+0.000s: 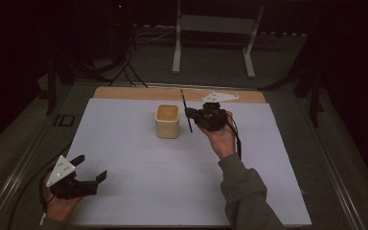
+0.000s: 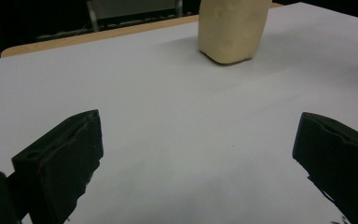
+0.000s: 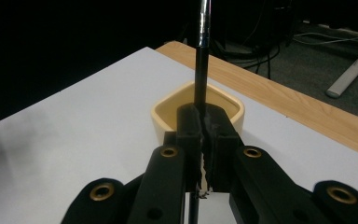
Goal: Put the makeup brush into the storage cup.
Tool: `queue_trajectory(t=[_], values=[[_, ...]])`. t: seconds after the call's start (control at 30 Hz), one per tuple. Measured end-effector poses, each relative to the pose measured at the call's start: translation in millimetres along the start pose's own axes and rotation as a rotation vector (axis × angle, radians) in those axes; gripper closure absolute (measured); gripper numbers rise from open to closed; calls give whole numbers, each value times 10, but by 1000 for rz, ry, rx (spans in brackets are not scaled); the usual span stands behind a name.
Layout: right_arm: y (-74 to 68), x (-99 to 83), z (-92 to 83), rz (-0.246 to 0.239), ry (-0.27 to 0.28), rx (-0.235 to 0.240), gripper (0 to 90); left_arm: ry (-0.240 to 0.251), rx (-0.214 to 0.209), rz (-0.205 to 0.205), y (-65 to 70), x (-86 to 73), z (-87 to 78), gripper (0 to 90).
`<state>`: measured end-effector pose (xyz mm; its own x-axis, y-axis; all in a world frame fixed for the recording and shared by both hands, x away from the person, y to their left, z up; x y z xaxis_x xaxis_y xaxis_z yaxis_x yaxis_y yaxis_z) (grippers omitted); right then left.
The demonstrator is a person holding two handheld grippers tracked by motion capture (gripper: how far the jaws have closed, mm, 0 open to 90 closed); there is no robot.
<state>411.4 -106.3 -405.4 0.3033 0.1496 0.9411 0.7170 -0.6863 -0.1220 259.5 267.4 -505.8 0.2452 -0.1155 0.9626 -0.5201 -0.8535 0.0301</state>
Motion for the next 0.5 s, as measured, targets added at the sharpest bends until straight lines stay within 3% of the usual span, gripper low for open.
queue_trajectory(t=[0.5], values=[[47, 61, 78, 21, 59, -16, 858, 0, -3, 1, 1, 0, 2, 26]])
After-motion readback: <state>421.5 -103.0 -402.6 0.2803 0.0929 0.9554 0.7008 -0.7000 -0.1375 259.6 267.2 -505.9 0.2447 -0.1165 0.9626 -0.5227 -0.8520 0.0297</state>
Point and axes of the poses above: each handheld gripper's, and its own axes: z roughly forward along the jaws, x roughly out of its top, y roughly to its right, the point moved 4 cm from there along z, roughly forward along the jaws, and after that the axes turned 10 degrees about y, right-handed, at the moved point
